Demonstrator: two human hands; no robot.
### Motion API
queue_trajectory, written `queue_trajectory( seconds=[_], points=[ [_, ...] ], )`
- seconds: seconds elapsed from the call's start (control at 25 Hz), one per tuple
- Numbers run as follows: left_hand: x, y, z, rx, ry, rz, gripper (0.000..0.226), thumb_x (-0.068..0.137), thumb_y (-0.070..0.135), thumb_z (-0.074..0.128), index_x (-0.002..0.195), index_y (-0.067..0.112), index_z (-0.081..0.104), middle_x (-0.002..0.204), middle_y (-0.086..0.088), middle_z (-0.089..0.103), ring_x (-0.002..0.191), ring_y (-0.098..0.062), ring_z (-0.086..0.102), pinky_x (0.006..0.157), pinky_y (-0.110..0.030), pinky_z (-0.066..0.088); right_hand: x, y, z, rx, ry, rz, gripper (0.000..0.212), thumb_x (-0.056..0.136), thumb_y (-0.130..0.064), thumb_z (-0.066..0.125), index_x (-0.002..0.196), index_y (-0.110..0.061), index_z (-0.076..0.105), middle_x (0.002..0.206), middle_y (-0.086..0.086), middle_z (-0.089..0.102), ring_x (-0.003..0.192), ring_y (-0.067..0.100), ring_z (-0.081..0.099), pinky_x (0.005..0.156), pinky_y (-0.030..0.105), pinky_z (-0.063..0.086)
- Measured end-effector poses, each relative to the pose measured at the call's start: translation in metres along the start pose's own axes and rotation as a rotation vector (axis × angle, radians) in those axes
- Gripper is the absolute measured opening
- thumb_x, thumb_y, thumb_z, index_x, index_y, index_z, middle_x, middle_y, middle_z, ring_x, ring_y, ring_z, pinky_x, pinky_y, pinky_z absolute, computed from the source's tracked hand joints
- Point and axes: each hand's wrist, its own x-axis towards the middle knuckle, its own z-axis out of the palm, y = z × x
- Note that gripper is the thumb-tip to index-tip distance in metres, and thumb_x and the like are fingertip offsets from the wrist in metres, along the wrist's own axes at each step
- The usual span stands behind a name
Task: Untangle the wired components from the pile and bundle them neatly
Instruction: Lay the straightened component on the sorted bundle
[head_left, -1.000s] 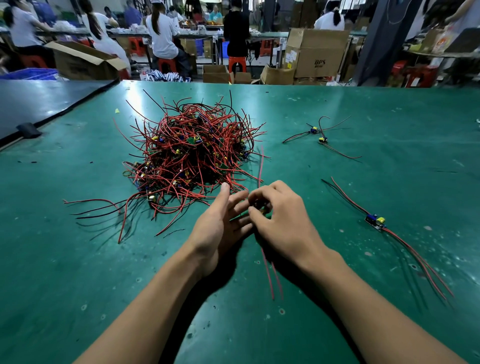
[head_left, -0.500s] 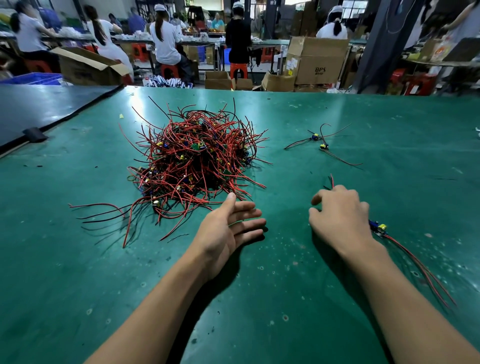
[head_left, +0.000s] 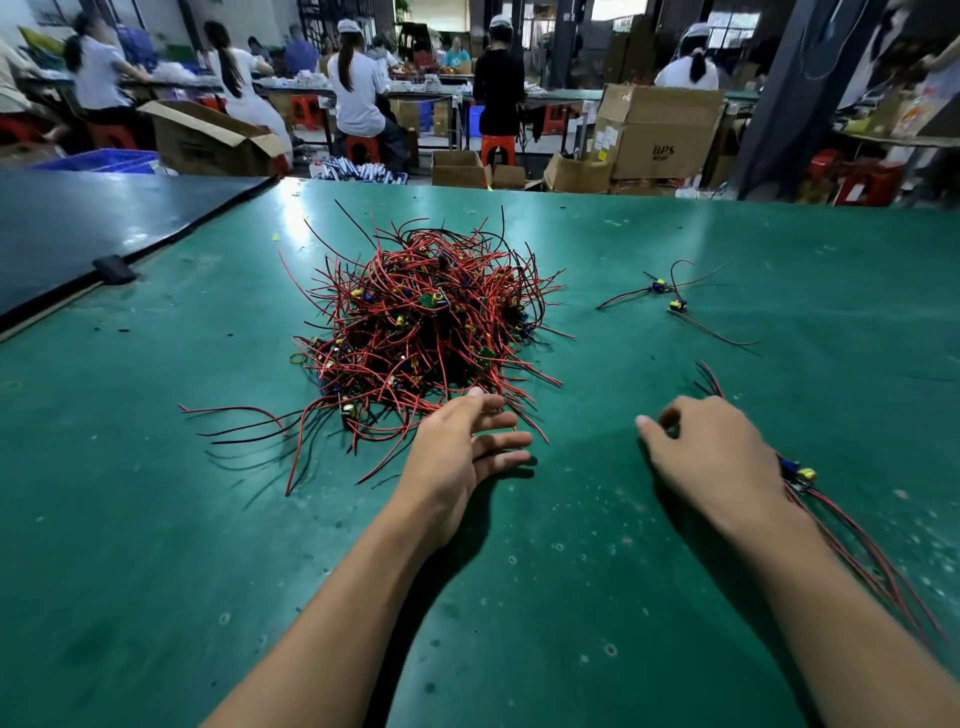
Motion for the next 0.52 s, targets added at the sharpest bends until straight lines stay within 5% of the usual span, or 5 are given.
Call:
queue_trajectory(
  seconds=[0.16, 0.32, 0.4, 0.52],
  points=[
    [-0.002, 0.000, 0.002, -0.029, -0.009, 0.007, 0.028, 0.103, 0.025, 0.044, 0.098, 0.000, 0.058, 0.079, -0.013, 0.060, 0.057, -0.022, 0.064, 0.053, -0.031, 0.057, -0.020, -0.063, 0.028, 0.258, -0.016, -0.280, 0.028, 0.098, -0.040, 0.054, 0.098, -0.017, 0.070, 0.099, 0.009, 0.066, 0.096, 0.032, 0.062, 0.081, 0.037, 0.049],
    [-0.004, 0.002, 0.001, -0.051, -0.028, -0.018, 0.025, 0.101, 0.025, 0.048, 0.083, 0.007, 0.052, 0.064, -0.007, 0.052, 0.047, -0.018, 0.049, 0.043, -0.023, 0.038, 0.035, -0.106, 0.030, 0.649, -0.120, -0.172, 0.022, 0.100, -0.028, 0.057, 0.101, -0.014, 0.074, 0.091, 0.007, 0.072, 0.088, 0.027, 0.067, 0.085, 0.030, 0.050],
    [-0.003, 0.004, -0.001, -0.033, -0.041, -0.028, 0.022, 0.100, 0.025, 0.050, 0.084, 0.009, 0.052, 0.063, -0.006, 0.052, 0.048, -0.017, 0.046, 0.044, -0.023, 0.035, 0.052, -0.123, 0.033, 0.657, -0.132, -0.168, 0.023, 0.096, -0.029, 0.063, 0.113, -0.016, 0.074, 0.104, 0.005, 0.074, 0.091, 0.018, 0.062, 0.079, 0.019, 0.041],
    [-0.001, 0.004, -0.003, -0.017, -0.064, -0.029, 0.021, 0.100, 0.023, 0.050, 0.086, 0.008, 0.051, 0.063, -0.006, 0.052, 0.048, -0.017, 0.045, 0.044, -0.024, 0.035, 0.055, -0.139, 0.050, 0.679, -0.202, -0.171, 0.039, 0.089, -0.039, 0.072, 0.123, -0.020, 0.070, 0.115, 0.002, 0.072, 0.105, 0.019, 0.064, 0.093, 0.026, 0.047]
  ],
)
